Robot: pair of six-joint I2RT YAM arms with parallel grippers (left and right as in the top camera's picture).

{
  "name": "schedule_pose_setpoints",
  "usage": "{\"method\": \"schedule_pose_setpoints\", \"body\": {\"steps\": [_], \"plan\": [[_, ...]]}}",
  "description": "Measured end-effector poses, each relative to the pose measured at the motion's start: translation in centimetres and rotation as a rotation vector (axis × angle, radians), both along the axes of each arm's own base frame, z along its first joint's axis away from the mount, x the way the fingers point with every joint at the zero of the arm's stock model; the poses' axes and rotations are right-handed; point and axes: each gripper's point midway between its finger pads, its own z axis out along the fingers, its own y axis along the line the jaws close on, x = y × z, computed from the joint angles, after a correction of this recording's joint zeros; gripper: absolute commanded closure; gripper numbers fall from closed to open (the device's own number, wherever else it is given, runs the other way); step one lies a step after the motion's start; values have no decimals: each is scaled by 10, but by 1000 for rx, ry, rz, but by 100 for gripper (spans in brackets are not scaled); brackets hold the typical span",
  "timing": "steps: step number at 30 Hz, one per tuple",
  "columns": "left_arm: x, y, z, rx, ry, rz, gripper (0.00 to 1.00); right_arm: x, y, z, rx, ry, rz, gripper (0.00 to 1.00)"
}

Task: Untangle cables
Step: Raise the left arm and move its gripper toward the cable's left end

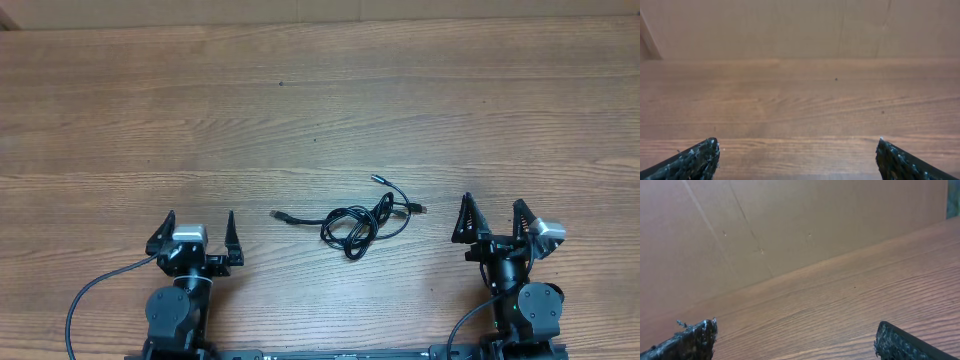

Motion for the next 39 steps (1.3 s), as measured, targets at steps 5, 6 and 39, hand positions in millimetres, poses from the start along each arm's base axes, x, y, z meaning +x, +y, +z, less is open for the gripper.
{"method": "schedule_pose_setpoints", "body": {"steps": [5, 6, 39], "plan": [[4, 0, -4, 4, 74, 1, 0, 0, 0, 0, 0, 0, 0, 0], [5, -1, -5, 4, 93, 1, 0, 0, 0, 0, 0, 0, 0, 0], [56, -14, -61, 39, 752, -22, 0, 0, 0, 0, 0, 0, 0, 0]]}}
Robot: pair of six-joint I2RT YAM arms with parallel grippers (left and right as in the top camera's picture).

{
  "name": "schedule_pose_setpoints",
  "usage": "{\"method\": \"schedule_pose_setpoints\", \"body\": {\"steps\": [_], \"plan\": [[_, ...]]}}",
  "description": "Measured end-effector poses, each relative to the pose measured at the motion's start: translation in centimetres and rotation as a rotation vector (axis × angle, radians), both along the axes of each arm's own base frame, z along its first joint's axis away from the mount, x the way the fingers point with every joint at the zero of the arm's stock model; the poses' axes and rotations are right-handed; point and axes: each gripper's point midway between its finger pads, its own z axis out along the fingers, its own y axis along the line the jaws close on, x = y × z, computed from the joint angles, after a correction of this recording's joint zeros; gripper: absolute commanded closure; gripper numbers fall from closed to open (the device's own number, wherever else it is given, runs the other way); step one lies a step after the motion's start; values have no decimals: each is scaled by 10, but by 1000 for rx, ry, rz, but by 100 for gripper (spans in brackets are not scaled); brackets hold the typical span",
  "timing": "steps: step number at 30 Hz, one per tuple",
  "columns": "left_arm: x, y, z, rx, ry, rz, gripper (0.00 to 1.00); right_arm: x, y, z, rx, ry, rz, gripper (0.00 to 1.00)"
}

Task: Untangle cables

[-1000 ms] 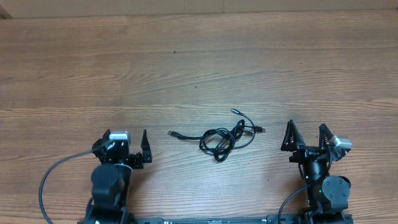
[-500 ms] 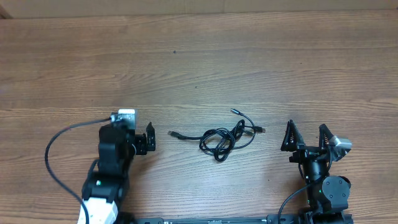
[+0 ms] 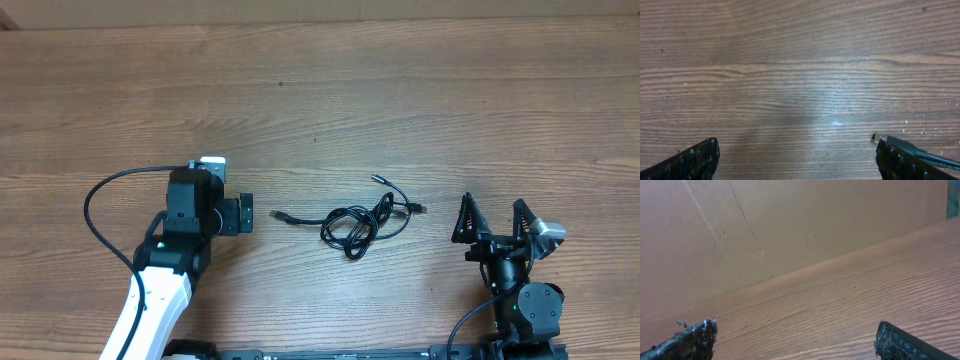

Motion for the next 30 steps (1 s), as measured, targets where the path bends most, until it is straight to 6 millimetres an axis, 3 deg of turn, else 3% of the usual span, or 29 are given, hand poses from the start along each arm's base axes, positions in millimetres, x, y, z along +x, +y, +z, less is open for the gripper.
{"method": "schedule_pose_setpoints", "body": {"steps": [30], "plan": [[6, -10, -21, -24, 184, -32, 0, 0, 0, 0, 0, 0, 0, 0]]}}
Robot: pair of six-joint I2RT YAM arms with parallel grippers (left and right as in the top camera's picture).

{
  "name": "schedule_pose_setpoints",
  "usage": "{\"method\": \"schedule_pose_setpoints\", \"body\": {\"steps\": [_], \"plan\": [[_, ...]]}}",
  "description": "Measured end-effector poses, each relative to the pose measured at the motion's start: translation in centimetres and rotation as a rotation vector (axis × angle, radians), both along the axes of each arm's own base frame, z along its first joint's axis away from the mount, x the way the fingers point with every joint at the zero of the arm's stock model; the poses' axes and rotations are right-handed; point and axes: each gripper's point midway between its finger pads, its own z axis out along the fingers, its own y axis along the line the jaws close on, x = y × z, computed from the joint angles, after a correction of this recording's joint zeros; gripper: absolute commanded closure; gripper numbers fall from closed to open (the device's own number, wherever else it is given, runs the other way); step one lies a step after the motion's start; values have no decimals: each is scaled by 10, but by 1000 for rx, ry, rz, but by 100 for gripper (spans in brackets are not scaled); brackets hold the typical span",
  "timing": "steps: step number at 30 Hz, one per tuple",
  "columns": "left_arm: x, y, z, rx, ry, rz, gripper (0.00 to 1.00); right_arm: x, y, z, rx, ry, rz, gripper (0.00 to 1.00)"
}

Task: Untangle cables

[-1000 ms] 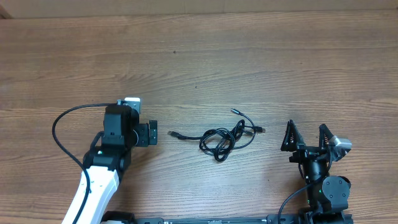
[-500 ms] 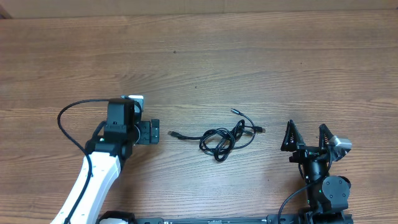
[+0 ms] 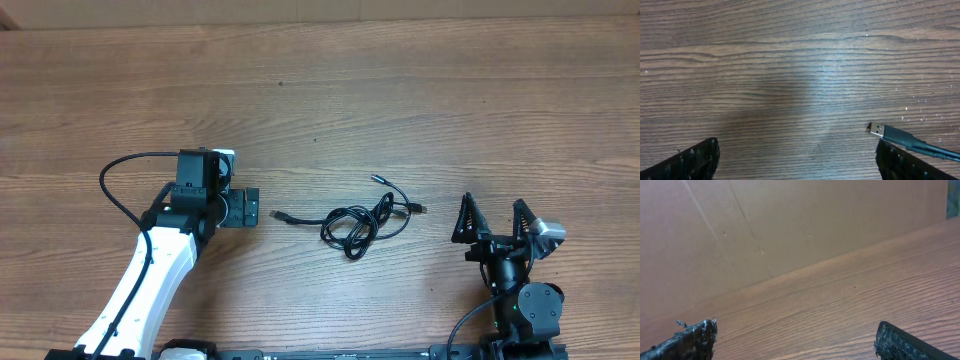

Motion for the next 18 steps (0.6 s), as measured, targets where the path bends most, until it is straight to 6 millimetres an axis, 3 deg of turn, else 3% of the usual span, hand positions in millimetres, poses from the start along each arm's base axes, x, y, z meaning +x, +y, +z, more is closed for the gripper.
{"method": "schedule_pose_setpoints", "body": {"steps": [18], "plan": [[1, -3, 1, -15, -7, -8, 0, 0, 0, 0, 0, 0, 0, 0]]}}
